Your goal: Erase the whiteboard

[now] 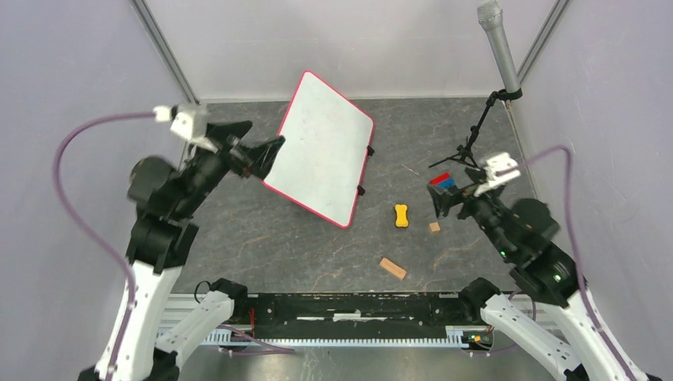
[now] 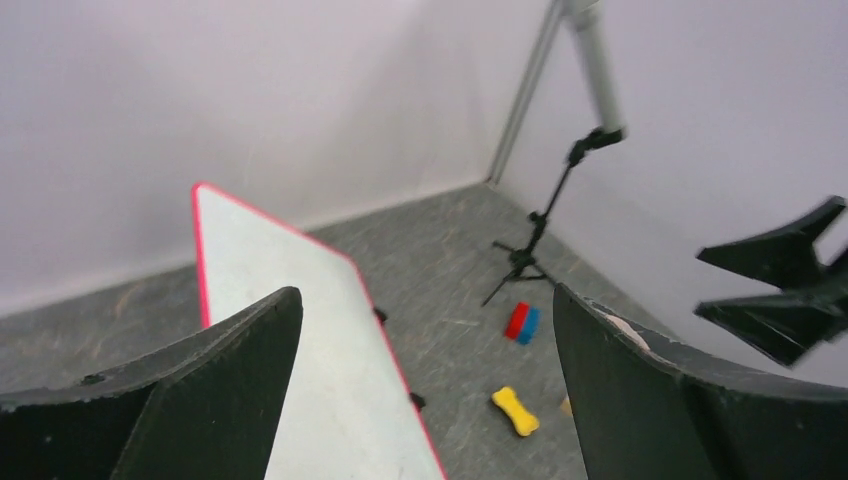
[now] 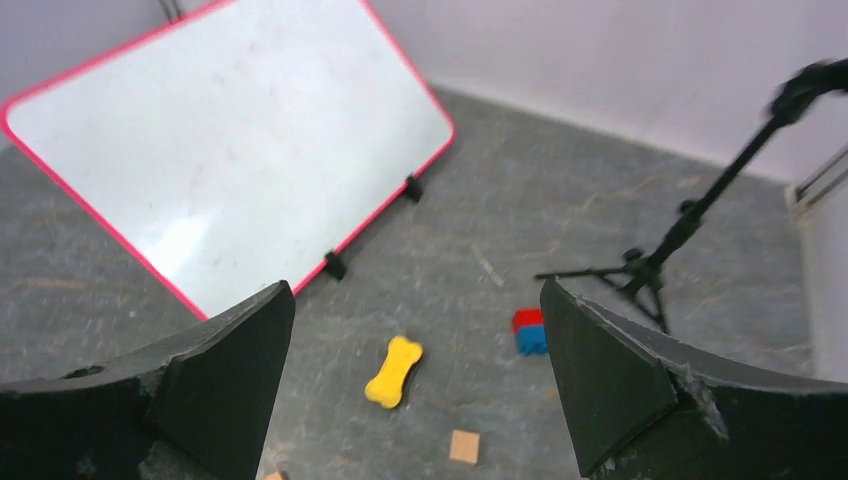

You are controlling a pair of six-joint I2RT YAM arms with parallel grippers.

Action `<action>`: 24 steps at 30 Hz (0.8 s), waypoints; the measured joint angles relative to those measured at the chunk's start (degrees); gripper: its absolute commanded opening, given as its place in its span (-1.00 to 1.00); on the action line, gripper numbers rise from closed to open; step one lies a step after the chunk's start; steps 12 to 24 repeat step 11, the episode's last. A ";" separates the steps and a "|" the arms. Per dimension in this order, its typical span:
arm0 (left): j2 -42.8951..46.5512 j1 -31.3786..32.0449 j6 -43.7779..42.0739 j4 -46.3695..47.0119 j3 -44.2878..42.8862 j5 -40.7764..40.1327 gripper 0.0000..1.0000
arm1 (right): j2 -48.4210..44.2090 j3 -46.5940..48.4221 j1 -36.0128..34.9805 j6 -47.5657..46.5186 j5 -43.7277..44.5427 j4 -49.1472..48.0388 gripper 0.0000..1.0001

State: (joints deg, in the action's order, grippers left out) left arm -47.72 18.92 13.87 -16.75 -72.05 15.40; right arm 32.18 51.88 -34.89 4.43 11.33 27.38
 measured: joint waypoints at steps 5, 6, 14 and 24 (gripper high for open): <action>14.34 -0.04 3.13 2.73 5.25 3.04 0.99 | -9.11 1.79 0.02 -3.67 3.26 0.96 0.96; 16.96 -0.04 3.54 3.32 5.79 3.13 0.99 | -10.64 1.79 0.02 -4.20 3.65 1.20 0.96; 24.02 -0.04 4.02 4.96 6.12 3.65 0.99 | -17.27 1.81 0.02 -6.12 4.37 0.70 0.96; 24.02 -0.04 4.02 4.96 6.12 3.65 0.99 | -17.27 1.81 0.02 -6.12 4.37 0.70 0.96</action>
